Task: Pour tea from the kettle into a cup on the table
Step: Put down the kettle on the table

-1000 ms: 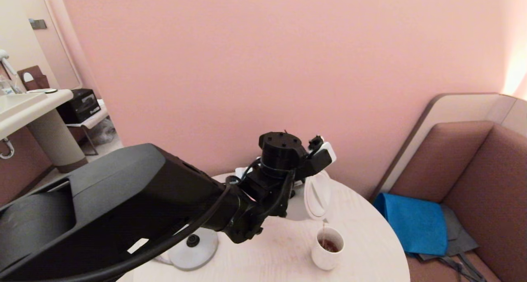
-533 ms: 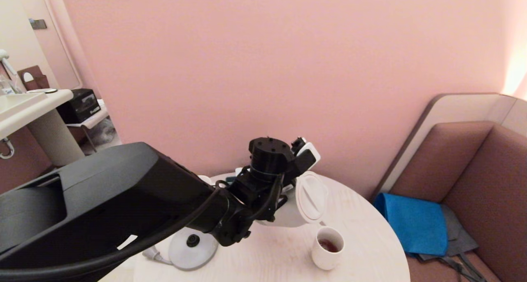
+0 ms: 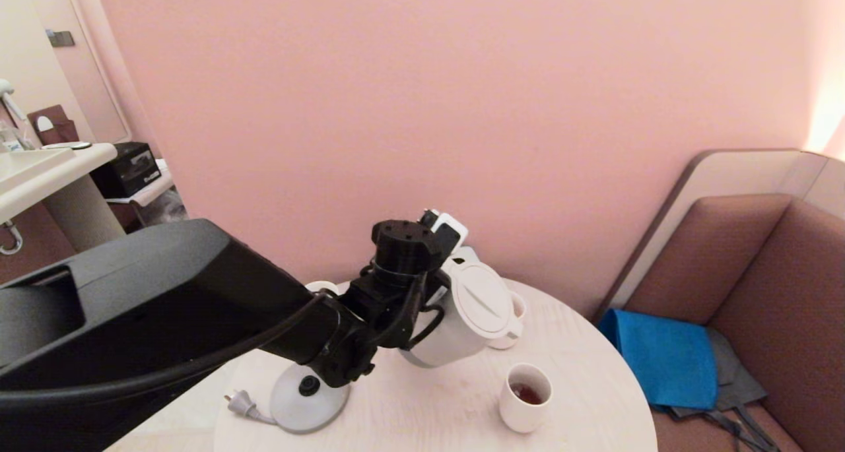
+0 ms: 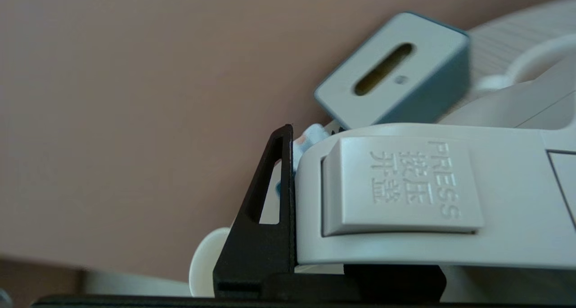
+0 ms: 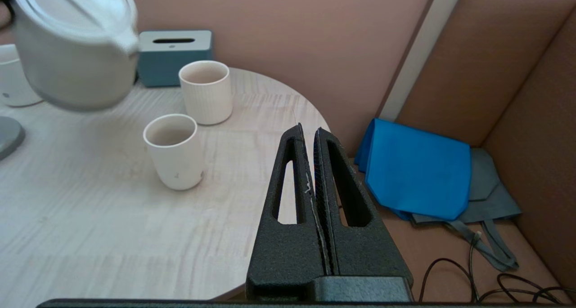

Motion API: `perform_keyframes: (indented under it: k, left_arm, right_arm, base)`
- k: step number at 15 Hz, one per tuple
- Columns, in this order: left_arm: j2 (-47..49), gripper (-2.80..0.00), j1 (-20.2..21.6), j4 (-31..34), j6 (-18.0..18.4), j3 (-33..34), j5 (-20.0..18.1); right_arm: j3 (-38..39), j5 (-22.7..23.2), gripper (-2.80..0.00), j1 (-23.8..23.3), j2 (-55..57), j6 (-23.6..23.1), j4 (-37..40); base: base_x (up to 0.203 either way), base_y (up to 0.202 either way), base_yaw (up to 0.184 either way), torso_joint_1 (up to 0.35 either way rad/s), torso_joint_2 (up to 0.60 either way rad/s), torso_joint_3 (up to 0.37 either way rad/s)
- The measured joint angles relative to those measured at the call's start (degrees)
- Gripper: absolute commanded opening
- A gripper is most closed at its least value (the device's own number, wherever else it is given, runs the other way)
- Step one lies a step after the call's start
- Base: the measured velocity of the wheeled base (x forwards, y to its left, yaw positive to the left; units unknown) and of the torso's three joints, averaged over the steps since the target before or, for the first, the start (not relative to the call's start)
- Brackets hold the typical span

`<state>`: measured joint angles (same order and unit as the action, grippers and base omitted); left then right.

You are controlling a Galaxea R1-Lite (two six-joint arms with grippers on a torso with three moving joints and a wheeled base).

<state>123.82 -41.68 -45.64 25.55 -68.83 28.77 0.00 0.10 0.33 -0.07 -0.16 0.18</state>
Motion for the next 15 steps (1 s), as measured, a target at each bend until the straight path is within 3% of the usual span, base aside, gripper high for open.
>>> perform_keyframes:
  k: [4, 12, 13, 15]
  left_arm:
    - [-4.85, -2.8, 3.55, 0.06, -10.46, 5.02, -0.31]
    - [-18.36, -2.8, 8.99, -0.35, -35.49, 23.98, -2.39]
    - [-19.78, -2.8, 9.88, -0.48, -38.1, 25.65, -2.6]
    - [-21.64, -2.8, 11.94, -0.86, -39.88, 28.91, -2.82]
  right_arm:
    - [0.0, -0.02, -2.8, 0.0, 0.0, 0.02, 0.0]
    - [0.0, -0.02, -2.8, 0.0, 0.0, 0.0, -0.01]
    - [0.0, -0.02, -2.8, -0.02, 0.0, 0.0, 0.0]
    - [0.0, -0.02, -2.8, -0.02, 0.0, 0.0, -0.02]
  base:
    - [0.0, 0.0, 0.0, 0.0, 0.0, 0.0]
    - [0.0, 0.0, 0.0, 0.0, 0.0, 0.0]
    - [0.0, 0.0, 0.0, 0.0, 0.0, 0.0]
    - [0.0, 0.0, 0.0, 0.0, 0.0, 0.0]
